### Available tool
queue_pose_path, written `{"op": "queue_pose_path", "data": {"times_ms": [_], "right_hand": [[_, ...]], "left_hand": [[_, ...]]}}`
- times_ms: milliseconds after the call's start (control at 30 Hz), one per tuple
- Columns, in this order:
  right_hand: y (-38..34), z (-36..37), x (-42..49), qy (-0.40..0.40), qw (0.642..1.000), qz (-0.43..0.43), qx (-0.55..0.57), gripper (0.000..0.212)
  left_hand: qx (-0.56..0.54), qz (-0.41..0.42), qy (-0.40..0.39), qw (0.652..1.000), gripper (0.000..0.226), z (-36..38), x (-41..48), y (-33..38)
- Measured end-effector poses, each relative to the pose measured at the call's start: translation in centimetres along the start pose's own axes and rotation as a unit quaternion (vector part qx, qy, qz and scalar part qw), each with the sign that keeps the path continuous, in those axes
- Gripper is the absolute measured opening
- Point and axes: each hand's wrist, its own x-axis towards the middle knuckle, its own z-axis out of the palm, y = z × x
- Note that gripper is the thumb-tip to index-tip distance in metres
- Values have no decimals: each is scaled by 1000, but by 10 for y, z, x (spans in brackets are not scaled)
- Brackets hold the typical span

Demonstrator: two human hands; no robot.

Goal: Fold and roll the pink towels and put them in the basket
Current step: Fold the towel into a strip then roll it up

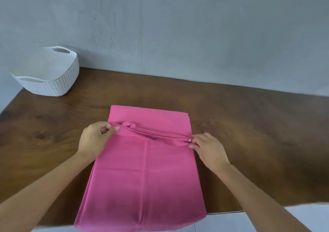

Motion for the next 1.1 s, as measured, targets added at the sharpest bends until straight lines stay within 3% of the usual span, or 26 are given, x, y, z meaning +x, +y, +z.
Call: {"op": "queue_pose_path", "data": {"times_ms": [400,500,733,900,1100], "right_hand": [[7,-24,-140,53,995,5,79,21],[13,-32,-177,68,993,-15,91,34],[18,-51,-252,36,994,-19,97,43],[20,-81,-277,40,993,-11,108,71],[28,-129,-254,95,993,-29,65,30]], "left_hand": [[59,-39,41,997,28,19,-158,33],[64,-37,52,996,29,25,-197,36],[24,-53,0,998,33,32,-281,43],[17,-42,32,998,27,30,-321,61],[17,9,38,999,31,24,-326,80]]}}
